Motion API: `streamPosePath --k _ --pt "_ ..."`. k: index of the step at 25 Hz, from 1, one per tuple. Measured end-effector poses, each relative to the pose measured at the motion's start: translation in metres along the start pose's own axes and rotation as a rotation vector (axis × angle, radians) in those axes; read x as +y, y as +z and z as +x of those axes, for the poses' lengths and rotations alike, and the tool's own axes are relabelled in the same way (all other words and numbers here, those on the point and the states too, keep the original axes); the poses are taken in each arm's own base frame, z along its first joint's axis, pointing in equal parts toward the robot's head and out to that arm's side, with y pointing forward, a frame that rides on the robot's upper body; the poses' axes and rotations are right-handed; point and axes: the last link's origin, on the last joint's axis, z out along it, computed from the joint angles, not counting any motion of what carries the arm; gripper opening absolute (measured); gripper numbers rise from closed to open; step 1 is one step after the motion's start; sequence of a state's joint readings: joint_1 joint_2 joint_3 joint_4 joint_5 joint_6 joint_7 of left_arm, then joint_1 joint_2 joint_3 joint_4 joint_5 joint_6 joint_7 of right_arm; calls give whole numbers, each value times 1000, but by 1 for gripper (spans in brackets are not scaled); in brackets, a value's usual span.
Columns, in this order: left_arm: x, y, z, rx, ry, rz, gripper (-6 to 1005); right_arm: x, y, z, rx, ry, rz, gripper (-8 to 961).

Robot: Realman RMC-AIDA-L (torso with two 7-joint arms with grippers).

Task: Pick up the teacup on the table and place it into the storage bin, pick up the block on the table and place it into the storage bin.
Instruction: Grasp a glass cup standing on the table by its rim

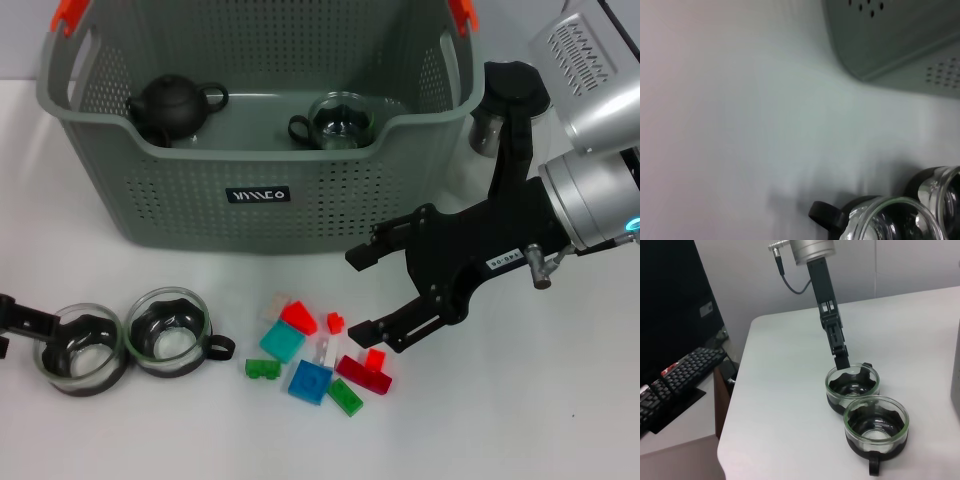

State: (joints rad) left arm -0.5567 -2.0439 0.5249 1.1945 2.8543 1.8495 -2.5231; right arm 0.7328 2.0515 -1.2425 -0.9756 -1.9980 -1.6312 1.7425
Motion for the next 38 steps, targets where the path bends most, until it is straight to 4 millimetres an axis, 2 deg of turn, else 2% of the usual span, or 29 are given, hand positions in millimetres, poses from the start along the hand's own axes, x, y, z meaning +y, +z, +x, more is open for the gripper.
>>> streamPosePath --k 10,23,37,38 --pt "10 6 4 -49 -1 48 815 0 1 0 -1 -8 0 927" --pt "11 20 8 -45 0 56 798 1 2 2 -5 -4 1 927" --pt "16 23 9 -76 27 72 780 1 2 3 -5 -3 3 927" --pt "16 23 9 -76 27 74 741 1 2 3 -5 -3 3 927"
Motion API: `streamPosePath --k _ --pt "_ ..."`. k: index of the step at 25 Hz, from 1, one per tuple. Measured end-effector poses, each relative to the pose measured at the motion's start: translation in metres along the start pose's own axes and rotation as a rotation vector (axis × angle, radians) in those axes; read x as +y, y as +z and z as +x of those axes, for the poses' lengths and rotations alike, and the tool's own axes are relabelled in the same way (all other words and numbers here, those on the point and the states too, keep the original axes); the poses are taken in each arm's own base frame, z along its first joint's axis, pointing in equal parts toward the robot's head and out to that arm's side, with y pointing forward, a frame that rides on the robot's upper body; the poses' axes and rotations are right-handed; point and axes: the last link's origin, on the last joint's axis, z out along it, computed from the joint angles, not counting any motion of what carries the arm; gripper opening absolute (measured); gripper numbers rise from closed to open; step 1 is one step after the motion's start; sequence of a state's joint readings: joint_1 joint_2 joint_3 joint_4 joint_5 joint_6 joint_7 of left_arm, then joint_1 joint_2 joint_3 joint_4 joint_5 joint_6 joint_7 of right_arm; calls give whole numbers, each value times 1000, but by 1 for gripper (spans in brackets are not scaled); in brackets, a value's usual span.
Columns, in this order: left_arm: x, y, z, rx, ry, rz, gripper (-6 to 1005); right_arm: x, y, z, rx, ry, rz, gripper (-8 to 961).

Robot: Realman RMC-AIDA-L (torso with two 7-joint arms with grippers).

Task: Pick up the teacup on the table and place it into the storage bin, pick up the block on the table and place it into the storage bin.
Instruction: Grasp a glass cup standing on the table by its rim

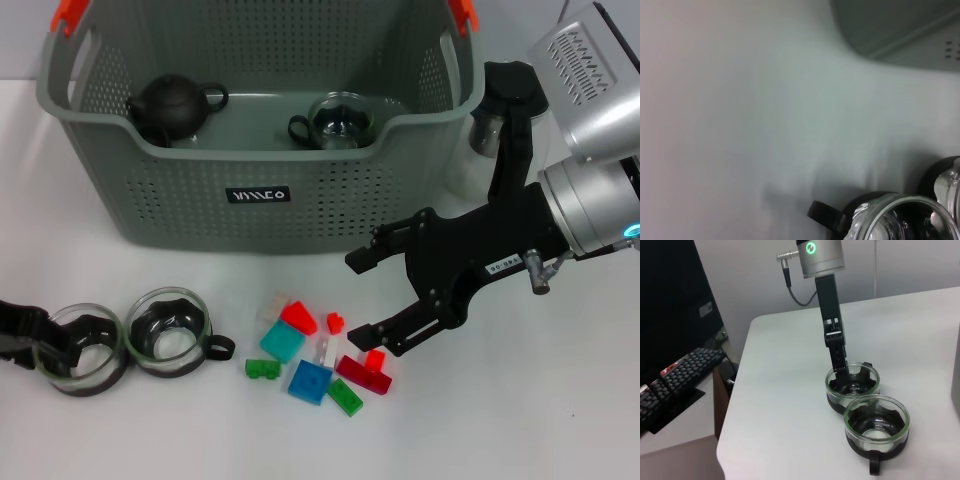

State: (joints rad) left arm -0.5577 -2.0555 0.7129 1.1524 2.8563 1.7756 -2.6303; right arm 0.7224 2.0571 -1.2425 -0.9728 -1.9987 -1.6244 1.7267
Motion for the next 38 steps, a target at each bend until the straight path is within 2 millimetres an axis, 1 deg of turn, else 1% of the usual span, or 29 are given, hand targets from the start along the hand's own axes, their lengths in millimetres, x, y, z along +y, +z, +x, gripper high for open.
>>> streamPosePath --k 10,19,24,30,36,38 --pt "2 1 3 -4 4 20 363 -1 -1 0 -4 -5 4 928" --pt "5 1 5 -9 7 28 295 -1 -2 2 -6 1 5 928" --pt "6 0 5 -15 6 24 272 -1 -2 2 -7 0 8 928" --pt "5 -2 6 -13 1 19 288 -2 -3 2 -11 -6 13 928" --pt "6 -2 6 -16 0 16 416 -3 -4 2 -15 -5 17 928" --pt "6 -2 6 -19 -5 16 483 -3 -4 2 -15 -5 18 928"
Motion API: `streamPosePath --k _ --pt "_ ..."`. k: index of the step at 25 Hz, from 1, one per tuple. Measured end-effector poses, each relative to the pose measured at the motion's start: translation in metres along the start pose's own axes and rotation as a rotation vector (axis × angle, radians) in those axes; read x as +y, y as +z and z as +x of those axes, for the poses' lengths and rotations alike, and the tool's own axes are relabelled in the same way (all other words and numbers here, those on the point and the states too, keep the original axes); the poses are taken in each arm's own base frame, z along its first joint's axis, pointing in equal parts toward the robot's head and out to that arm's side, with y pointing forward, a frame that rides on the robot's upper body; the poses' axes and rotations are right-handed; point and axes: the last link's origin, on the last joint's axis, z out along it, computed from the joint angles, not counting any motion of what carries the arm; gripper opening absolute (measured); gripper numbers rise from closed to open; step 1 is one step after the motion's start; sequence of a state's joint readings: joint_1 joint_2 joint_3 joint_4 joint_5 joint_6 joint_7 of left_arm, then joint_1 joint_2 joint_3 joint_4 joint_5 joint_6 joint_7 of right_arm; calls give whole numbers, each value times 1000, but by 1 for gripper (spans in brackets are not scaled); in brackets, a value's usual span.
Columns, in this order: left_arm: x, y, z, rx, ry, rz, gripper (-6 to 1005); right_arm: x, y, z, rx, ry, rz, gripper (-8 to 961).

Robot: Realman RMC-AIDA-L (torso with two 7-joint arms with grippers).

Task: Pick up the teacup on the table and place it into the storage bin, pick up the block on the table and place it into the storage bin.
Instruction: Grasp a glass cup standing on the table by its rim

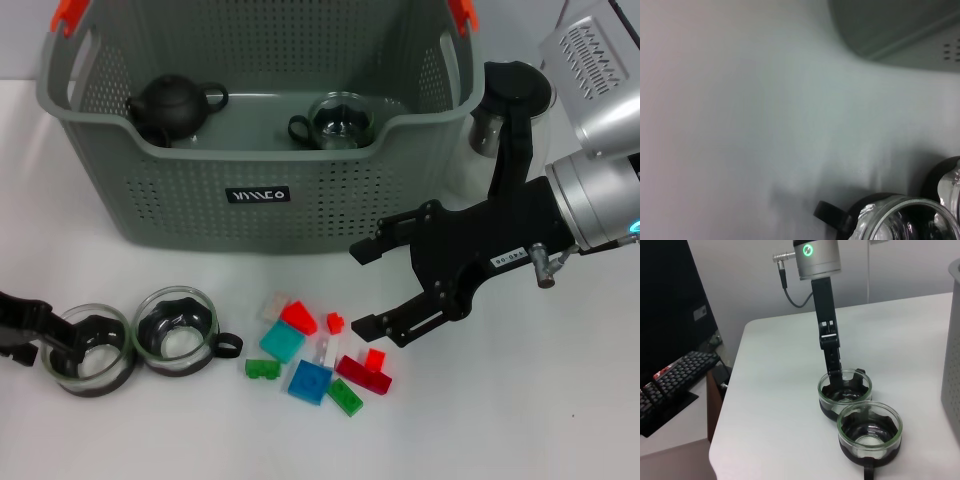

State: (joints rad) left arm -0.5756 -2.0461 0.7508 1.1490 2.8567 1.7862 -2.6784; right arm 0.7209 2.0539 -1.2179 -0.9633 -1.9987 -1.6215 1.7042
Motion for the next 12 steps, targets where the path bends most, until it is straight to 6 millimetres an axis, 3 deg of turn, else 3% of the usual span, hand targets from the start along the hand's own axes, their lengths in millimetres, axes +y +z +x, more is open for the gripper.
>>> streamPosePath --k 5,12 --pt "1 0 1 -4 -9 5 649 0 0 0 0 -7 0 928" --pt "0 2 1 -2 -18 7 649 0 0 0 -1 -12 1 928"
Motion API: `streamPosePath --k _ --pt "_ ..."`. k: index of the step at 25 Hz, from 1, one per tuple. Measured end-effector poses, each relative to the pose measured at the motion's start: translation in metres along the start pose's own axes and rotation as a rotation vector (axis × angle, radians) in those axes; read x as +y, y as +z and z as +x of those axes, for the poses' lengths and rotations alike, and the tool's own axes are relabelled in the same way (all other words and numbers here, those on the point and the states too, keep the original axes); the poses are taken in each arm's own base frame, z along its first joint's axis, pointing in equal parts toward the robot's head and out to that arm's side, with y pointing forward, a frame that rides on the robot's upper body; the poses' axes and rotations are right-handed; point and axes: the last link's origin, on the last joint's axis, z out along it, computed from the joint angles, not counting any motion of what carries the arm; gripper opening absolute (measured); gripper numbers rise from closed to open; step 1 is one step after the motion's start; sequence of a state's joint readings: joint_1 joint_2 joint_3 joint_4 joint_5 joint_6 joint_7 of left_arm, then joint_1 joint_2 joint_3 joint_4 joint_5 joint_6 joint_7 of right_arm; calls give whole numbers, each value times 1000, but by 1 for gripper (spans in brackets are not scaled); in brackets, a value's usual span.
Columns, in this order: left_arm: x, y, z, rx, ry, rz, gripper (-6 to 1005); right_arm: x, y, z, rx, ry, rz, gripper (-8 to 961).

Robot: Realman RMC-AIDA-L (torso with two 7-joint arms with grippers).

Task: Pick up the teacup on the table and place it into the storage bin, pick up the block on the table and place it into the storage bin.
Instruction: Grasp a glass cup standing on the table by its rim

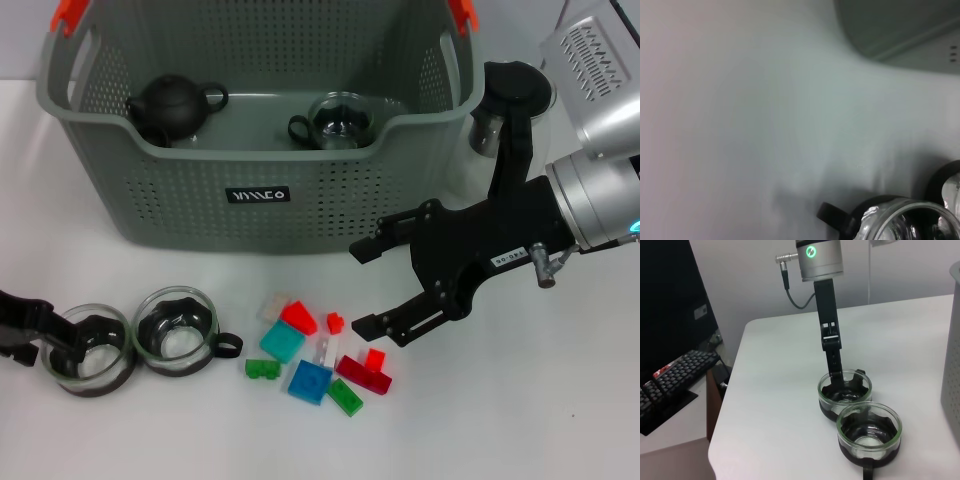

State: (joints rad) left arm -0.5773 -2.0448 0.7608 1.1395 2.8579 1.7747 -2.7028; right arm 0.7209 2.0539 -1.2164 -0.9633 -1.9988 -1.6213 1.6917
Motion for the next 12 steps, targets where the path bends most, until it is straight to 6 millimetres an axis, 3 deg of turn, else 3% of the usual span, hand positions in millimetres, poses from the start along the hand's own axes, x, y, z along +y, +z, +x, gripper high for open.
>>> streamPosePath --k 12 --pt "0 9 0 -14 3 -1 642 0 0 1 -1 -1 0 928"
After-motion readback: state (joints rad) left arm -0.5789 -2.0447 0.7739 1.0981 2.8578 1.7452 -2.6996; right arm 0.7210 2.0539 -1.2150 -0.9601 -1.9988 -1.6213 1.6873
